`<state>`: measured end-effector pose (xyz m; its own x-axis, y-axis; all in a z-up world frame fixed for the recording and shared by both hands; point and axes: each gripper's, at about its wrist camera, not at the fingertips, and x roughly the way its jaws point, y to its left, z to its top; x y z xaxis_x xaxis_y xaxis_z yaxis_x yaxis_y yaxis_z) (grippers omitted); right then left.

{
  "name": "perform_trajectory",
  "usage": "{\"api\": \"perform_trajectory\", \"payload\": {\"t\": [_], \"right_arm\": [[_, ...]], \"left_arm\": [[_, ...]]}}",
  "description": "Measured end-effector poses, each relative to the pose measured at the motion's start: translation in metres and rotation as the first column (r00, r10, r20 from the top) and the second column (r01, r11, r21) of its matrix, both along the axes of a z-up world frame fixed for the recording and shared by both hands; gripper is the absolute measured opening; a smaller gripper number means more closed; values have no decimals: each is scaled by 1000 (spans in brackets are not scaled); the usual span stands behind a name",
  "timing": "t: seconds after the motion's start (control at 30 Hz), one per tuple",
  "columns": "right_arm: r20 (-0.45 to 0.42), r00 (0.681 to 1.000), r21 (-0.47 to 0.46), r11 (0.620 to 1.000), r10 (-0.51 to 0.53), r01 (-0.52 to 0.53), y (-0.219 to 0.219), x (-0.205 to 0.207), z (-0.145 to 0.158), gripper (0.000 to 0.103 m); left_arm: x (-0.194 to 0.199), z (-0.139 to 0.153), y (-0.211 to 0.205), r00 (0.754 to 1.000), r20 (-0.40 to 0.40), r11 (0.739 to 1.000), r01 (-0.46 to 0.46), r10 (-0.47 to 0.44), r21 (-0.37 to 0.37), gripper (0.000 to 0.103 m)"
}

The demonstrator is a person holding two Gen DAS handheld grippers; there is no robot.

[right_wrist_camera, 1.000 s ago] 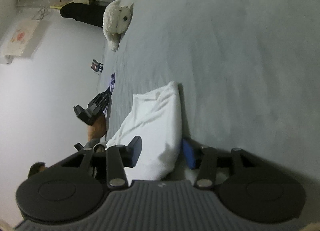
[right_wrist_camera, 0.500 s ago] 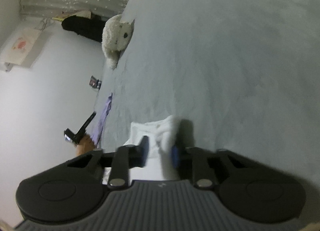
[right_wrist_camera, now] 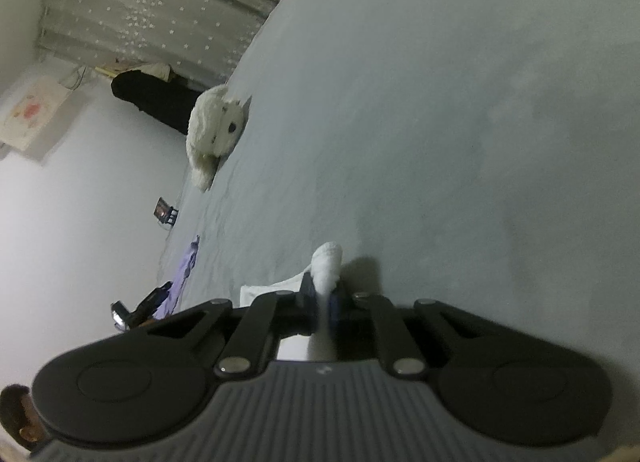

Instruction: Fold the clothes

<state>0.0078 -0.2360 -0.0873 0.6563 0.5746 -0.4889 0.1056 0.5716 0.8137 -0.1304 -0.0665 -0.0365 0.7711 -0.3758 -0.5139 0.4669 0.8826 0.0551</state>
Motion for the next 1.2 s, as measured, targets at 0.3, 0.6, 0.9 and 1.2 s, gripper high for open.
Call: {"api": "perform_trajectory", "payload": {"t": [0.3, 0.6, 0.9, 1.2], "right_arm": [[-3, 998, -17, 998, -61, 61, -42, -16, 3, 7], [0, 999, -14, 999, -37, 37, -48, -19, 4, 9], [-3, 999, 9, 999, -34, 34, -56, -20, 9, 18], [-4, 1000, 28, 999, -17, 17, -56, -21, 24, 11]], "left_arm": [[-15, -3, -40, 993, -1, 993, 116, -116, 8, 6], [-34, -13, -63, 988, 30, 983, 148, -152, 112, 11], [-38, -9, -58, 985, 29, 981, 165, -169, 98, 13], [-34, 5, -42, 987, 8, 987, 158, -158, -25, 8]]}}
